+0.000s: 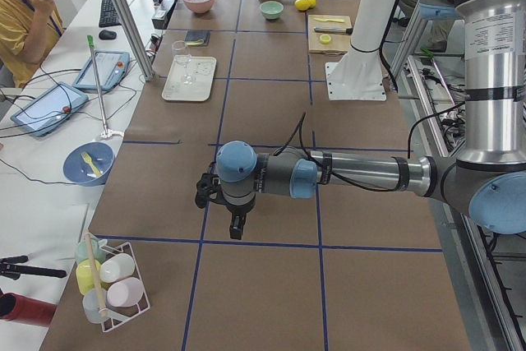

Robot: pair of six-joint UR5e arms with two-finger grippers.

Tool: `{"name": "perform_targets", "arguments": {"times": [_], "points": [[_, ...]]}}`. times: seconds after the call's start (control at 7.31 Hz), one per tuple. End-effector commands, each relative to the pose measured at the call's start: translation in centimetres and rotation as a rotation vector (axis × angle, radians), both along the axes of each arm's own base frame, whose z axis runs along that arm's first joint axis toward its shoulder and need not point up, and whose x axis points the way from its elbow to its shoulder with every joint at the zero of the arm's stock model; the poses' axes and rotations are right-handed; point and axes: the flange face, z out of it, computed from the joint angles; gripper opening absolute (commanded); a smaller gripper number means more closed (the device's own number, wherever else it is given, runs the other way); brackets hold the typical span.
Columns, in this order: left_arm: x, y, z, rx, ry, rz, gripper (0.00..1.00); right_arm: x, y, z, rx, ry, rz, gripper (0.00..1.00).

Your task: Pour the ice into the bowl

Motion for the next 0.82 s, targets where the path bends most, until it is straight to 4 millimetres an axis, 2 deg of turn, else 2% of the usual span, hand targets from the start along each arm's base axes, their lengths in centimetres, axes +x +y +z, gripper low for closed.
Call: {"name": "perform_targets", "arguments": {"times": [0.0, 0.14, 0.27, 0.41, 0.55, 0.68], "points": [[-0.2, -0.2, -0.3, 0.013, -0.039, -0.004, 1.00, -0.3, -0.2, -0.2, 0.003, 0.000, -0.005, 1.00], [-0.3, -0.3, -0.5, 0.018, -0.042, -0.004, 1.00, -1.4, -0.8, -1.1, 0.027, -0.001, -0.028, 1.00], [-0.2, -0.5, -0.7, 0.023, -0.042, -0.003, 1.00, -3.1, -1.7, -3.2, 0.124, 0.002, -0.056, 1.00], [-0.2, -0.5, -0.9, 0.027, -0.042, -0.004, 1.00, -4.3, -2.3, -4.4, 0.206, -0.004, -0.083, 1.00], [-0.3, -0.6, -1.0, 0.028, -0.044, -0.004, 1.00, -5.9, -2.8, -6.7, 0.335, -0.025, -0.113, 1.00], [-0.3, -0.7, -1.1, 0.031, -0.044, -0.005, 1.00, -7.0, -3.0, -7.8, 0.432, -0.040, -0.133, 1.00]]}}
